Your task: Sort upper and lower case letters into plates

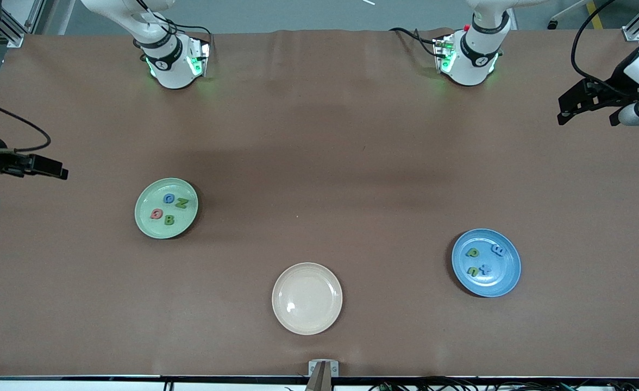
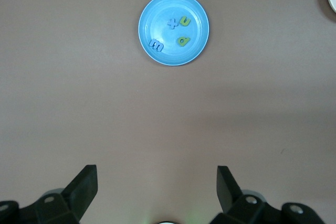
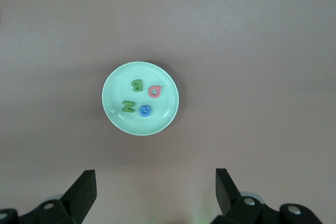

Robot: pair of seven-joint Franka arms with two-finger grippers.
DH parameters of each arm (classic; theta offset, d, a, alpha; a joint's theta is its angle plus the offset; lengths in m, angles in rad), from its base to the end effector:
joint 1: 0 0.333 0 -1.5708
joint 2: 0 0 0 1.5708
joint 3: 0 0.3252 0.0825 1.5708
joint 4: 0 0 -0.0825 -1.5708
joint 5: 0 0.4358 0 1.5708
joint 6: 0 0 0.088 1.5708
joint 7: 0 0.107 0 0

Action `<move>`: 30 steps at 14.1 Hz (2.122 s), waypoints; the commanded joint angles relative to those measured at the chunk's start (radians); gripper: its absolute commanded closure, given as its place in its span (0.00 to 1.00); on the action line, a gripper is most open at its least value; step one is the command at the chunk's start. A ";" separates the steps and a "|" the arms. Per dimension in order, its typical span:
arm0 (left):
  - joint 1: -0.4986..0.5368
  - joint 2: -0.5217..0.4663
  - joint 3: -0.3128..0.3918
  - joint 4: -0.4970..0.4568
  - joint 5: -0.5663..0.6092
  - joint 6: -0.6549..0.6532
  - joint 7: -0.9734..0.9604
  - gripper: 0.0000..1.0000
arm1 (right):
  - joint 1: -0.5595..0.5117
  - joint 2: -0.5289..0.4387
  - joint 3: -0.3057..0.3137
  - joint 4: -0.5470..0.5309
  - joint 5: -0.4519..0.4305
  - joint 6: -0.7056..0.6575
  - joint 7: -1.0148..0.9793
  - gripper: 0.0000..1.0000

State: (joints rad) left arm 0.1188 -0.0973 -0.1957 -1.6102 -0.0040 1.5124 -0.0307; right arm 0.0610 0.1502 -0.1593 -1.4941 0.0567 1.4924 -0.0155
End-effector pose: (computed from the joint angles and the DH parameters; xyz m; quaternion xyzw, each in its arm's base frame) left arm 0.5672 -0.0499 0.6641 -0.9997 0.0227 0.0008 0.0075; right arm 0.6395 -0.0497 0.5745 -0.9962 0.0412 0.0739 0.0207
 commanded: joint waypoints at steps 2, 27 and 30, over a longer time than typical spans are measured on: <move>0.002 -0.013 -0.008 -0.011 0.010 0.011 0.011 0.00 | -0.067 -0.158 0.081 -0.185 -0.014 0.054 -0.014 0.00; 0.005 -0.002 -0.007 0.056 0.009 -0.001 0.011 0.00 | -0.064 -0.233 0.103 -0.178 -0.003 0.085 0.006 0.00; -0.001 0.010 -0.008 0.072 0.009 -0.005 0.011 0.00 | -0.064 -0.216 0.103 -0.161 -0.005 0.083 0.005 0.00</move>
State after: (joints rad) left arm 0.1183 -0.0974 -0.2000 -1.5646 -0.0040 1.5155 -0.0279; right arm 0.0161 -0.0849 -0.0678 -1.6848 0.0377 1.5823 -0.0140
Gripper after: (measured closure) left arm 0.000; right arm 0.000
